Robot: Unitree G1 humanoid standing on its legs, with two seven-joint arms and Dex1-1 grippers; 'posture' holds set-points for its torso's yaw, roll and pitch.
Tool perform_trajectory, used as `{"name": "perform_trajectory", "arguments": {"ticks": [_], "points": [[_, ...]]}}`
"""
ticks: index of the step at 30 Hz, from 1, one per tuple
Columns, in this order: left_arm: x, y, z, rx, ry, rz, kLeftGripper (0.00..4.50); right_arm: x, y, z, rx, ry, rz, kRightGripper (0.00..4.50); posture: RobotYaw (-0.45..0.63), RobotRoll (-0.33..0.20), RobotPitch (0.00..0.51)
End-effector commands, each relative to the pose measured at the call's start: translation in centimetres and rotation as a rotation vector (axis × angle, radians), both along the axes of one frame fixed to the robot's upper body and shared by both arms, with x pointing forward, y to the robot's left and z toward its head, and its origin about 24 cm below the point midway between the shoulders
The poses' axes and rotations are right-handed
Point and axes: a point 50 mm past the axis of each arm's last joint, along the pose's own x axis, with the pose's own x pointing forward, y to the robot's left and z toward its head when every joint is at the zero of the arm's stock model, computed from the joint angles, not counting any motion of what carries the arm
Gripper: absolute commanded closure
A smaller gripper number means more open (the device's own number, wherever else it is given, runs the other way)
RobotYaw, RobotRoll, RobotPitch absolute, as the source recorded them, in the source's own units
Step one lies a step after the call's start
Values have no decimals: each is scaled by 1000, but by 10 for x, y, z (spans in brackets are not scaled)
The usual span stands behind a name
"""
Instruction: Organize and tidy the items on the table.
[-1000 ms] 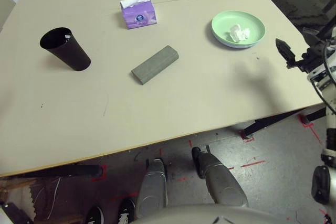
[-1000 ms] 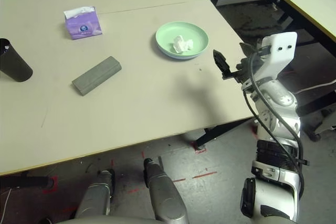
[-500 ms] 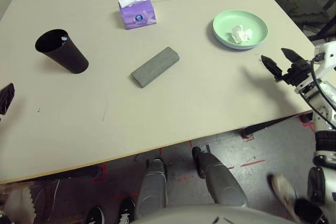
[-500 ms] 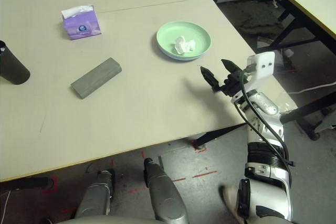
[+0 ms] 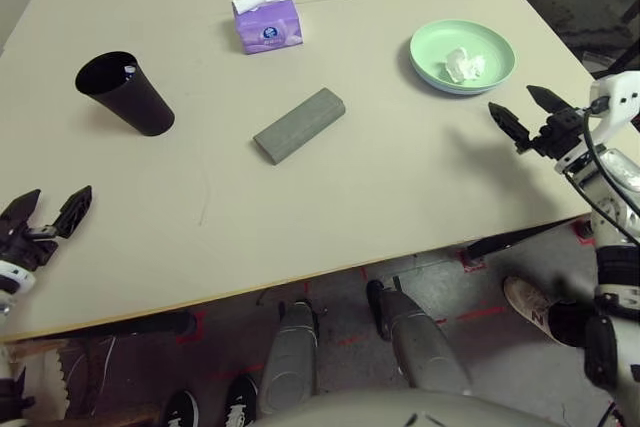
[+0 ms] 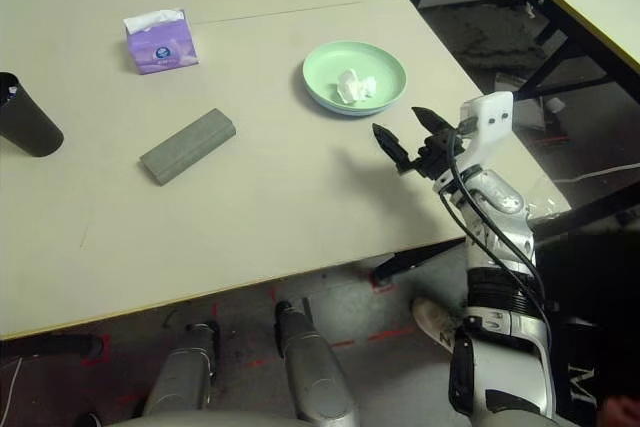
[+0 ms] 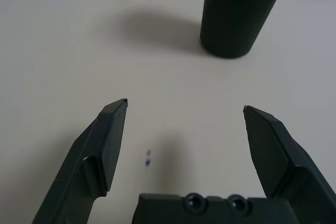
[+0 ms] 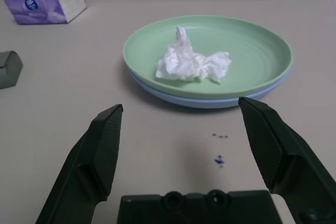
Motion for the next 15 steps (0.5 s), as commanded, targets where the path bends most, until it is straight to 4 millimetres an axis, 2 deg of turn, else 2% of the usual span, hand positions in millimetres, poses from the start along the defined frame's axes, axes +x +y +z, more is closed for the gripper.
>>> {"name": "perform_trajectory", "arguments": {"ticks": [1, 5, 7, 11, 15], "points": [[-2, 4, 10, 20, -6, 21, 11, -4, 14, 1, 25, -1, 24, 0, -101, 0, 310], [-7, 5, 22, 36, -33, 29, 11, -8, 31, 6, 59, -10, 39, 0, -80, 0, 327], [-12, 4, 25, 37, -46, 38, 11, -11, 36, 7, 75, -7, 42, 0, -48, 0, 356], [-20, -5, 29, 38, -62, 30, 11, -17, 43, 10, 93, 12, 61, 0, -64, 0, 353], [-13, -11, 29, 29, -87, 28, 11, -19, 42, 10, 110, 12, 39, 0, -60, 0, 344]]}}
